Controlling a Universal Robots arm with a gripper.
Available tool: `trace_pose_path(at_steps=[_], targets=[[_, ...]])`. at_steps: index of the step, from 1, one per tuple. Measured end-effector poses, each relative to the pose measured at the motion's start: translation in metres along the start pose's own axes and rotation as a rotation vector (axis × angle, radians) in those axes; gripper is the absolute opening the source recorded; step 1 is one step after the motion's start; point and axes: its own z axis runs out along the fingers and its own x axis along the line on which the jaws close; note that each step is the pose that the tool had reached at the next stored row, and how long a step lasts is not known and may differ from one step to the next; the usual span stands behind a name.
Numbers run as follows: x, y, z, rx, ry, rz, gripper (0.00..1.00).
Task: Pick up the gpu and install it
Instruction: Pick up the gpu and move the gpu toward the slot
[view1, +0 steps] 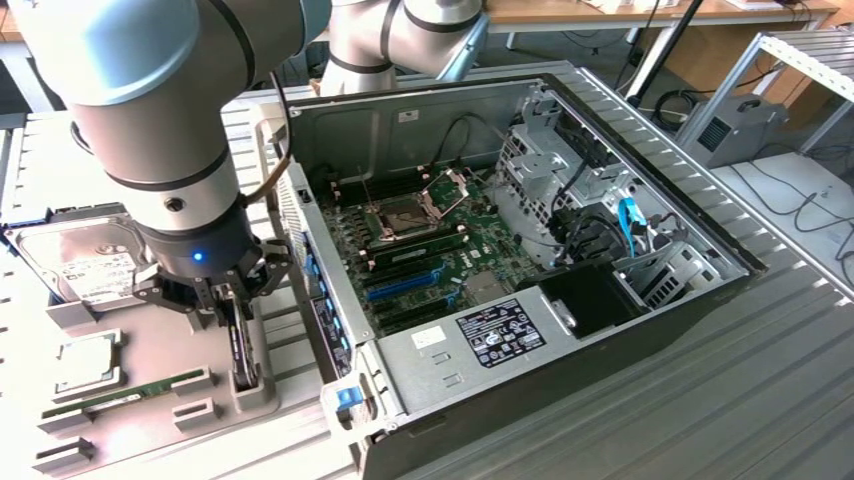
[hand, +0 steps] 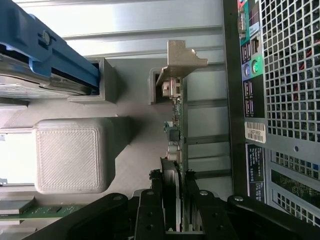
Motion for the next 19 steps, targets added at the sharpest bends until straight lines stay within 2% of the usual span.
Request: trace_pose_path(at_steps=[6,15,19], targets=[[0.0000,0.0001,-0.0001,0.0039,-0.0003,0.000,0.29],[0.0000,0.0002,-0.0005,0.0054,-0.0004,0.000,0.29],[0.0000,0.0002,-0.0012,0.0085,-0.0006,0.000,0.29]])
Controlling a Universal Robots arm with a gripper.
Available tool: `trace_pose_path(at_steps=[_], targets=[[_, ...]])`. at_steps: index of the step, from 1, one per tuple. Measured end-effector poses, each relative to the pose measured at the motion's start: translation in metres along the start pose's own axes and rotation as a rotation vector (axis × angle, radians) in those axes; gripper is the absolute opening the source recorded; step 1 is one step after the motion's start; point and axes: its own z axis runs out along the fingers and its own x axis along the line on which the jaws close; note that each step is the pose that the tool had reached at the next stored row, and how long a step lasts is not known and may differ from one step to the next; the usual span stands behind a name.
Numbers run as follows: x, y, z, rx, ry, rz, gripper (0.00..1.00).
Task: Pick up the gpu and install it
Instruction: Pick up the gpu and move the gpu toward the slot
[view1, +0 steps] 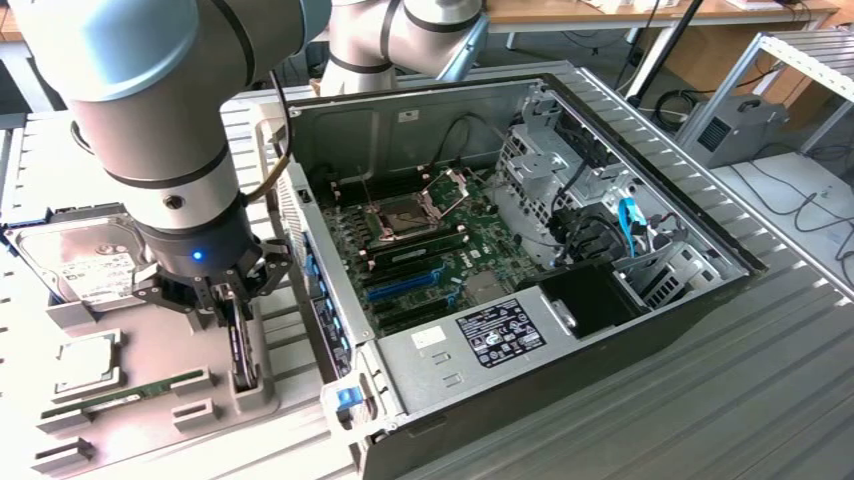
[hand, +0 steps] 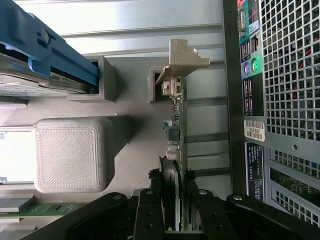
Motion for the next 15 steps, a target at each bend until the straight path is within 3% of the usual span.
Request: trace_pose_path(at_steps=[15], targets=[[0.0000,0.0000,-0.0006,0.0057,-0.0004,0.000,0.29]])
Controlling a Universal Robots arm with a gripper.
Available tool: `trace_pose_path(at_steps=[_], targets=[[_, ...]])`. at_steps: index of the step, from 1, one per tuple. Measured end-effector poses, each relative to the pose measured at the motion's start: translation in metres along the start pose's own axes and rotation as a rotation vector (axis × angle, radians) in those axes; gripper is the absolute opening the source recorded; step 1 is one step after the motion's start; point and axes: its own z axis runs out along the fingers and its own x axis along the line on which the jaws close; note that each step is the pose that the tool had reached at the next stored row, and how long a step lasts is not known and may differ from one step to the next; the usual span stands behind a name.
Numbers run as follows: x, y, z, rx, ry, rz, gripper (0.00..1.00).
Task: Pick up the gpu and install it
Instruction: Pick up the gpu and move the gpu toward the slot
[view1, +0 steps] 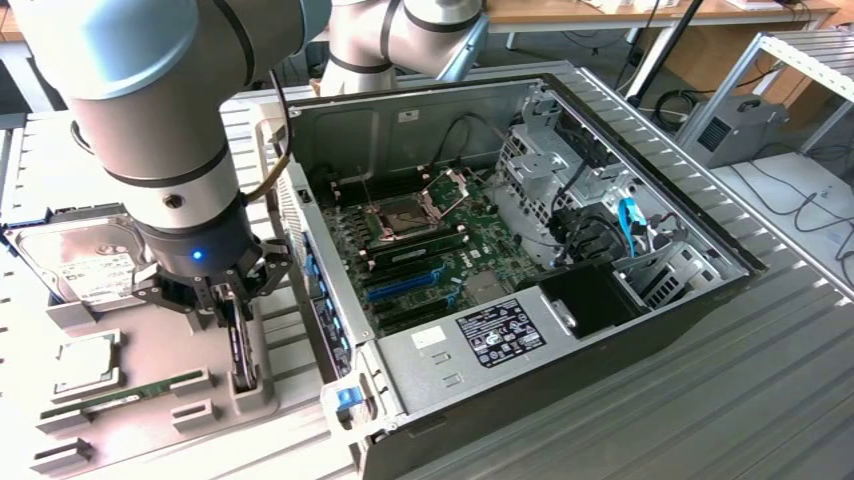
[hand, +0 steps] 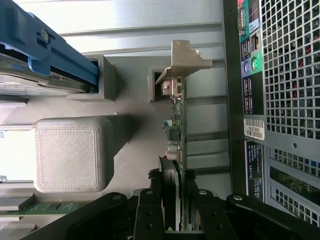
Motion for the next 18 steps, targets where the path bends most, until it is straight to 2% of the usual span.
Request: trace_pose_path(at_steps=[2,7,8,10,18], targets=[[0.000,0.0000,-0.0015,0.0033,-0.0004,0.000,0.29],[0.000,0.0000,-0.0015,0.0037,-0.0004,0.000,0.26],[0.000,0.0006,-0.0089,0.0039,-0.0004,0.000,0.26],[0.000,0.0014,-0.0153,0.0038,-0.0004,0.000,0.26],[0.000,0.0025,-0.0205,0.0039,-0.0004,0.000,0.26]])
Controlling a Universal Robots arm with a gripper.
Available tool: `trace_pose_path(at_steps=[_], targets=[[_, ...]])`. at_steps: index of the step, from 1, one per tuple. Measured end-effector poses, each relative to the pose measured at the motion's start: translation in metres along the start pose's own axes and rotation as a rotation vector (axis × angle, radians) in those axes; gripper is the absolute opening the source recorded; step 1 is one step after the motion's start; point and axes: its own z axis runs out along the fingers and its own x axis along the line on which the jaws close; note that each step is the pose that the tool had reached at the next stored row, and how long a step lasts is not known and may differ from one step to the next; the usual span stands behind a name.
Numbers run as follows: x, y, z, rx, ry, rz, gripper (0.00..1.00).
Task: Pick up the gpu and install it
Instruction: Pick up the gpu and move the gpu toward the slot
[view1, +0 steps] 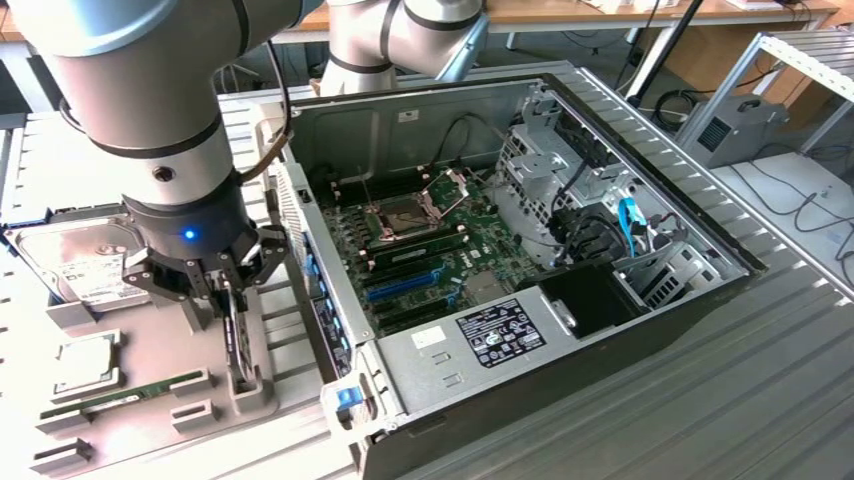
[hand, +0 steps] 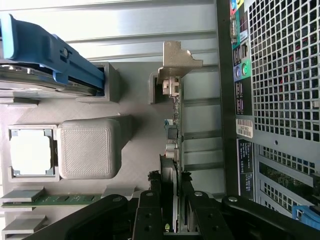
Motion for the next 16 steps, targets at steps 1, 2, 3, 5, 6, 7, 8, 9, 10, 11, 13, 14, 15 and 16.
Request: trace_pose_path(at_steps=[1,2,3,5,6,7,8,9,10,11,13,14,15,16], targets=[[0.0000,0.0000,-0.0001,-0.0001,-0.0001,0.000,0.26],[0.0000,0.0001,-0.0006,0.0000,0.0000,0.000,0.26],[0.0000,0.0001,-0.0011,0.0000,0.0000,0.000,0.26],[0.0000,0.0001,-0.0014,0.0000,0.0000,0.000,0.26],[0.0000,0.0002,-0.0016,0.0000,0.0000,0.000,0.26],[0.0000,0.0002,-0.0017,0.0000,0.0000,0.000,0.26],[0.0000,0.0003,-0.0023,0.0000,0.0000,0.000,0.26],[-0.0001,0.0003,-0.0030,0.0000,0.0000,0.000,0.26],[-0.0001,0.0003,-0.0031,-0.0001,0.0000,0.000,0.26],[-0.0001,0.0003,-0.0033,0.0000,0.0000,0.000,0.26],[0.0000,0.0004,-0.0038,0.0000,0.0000,0.000,0.26],[0.0000,0.0004,-0.0039,-0.0001,-0.0001,0.000,0.26],[-0.0001,0.0005,-0.0045,0.0000,0.0000,0.000,0.26],[-0.0001,0.0005,-0.0053,0.0000,0.0000,0.000,0.26]])
